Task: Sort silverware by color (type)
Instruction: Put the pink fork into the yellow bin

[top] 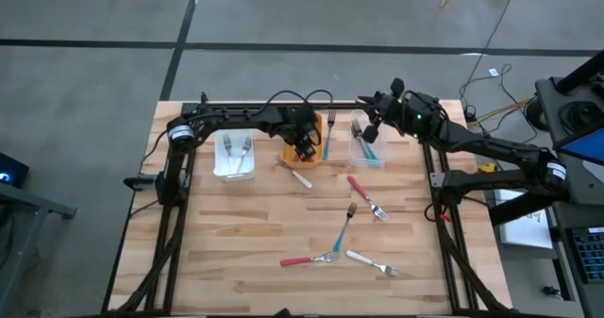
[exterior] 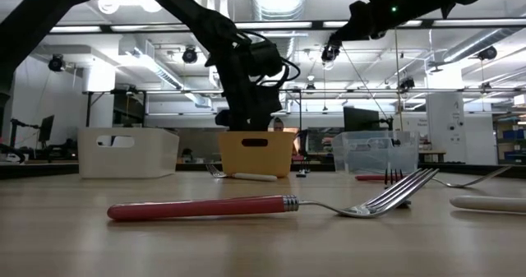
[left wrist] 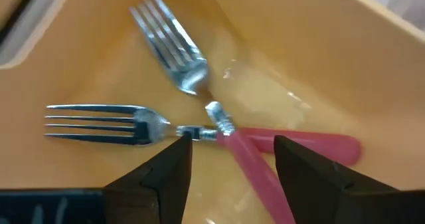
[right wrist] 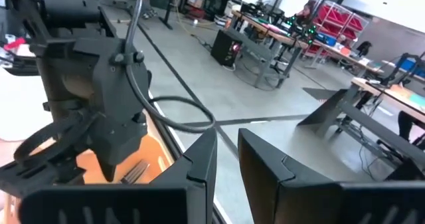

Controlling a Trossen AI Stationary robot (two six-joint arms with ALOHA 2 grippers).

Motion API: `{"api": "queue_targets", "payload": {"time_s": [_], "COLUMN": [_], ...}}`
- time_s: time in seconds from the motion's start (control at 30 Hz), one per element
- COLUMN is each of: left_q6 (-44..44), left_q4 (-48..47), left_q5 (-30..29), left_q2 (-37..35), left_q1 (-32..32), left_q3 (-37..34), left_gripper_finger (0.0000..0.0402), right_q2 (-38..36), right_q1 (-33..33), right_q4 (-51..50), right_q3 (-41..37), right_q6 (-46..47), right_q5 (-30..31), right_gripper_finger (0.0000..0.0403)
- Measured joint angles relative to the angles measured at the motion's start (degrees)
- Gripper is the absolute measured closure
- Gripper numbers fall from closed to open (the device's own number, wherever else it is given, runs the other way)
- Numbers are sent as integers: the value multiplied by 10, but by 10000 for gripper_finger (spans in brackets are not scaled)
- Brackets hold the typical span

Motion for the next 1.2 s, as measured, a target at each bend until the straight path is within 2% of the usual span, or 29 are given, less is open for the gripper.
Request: {"api": "queue_targets", "payload": {"time_s": [0.63, 0.93, 1.2], "left_q6": [-12, -19, -31], "left_q4": [1, 2, 3], "left_q5": [-3, -6, -30], "left_q2": [21, 21, 21], "left_q1": [-2, -2, -2], "left_q3": [-2, -4, -4], "left_gripper_finger": [216, 255, 311], "right_q2": [17, 17, 17], "right_q1": [-6, -6, -6], "right_q4": [3, 3, 3], "right_q3": [0, 0, 0], "right_q6": [0, 0, 0], "right_q5": [0, 0, 0], "right_gripper_finger": [349, 349, 349]}}
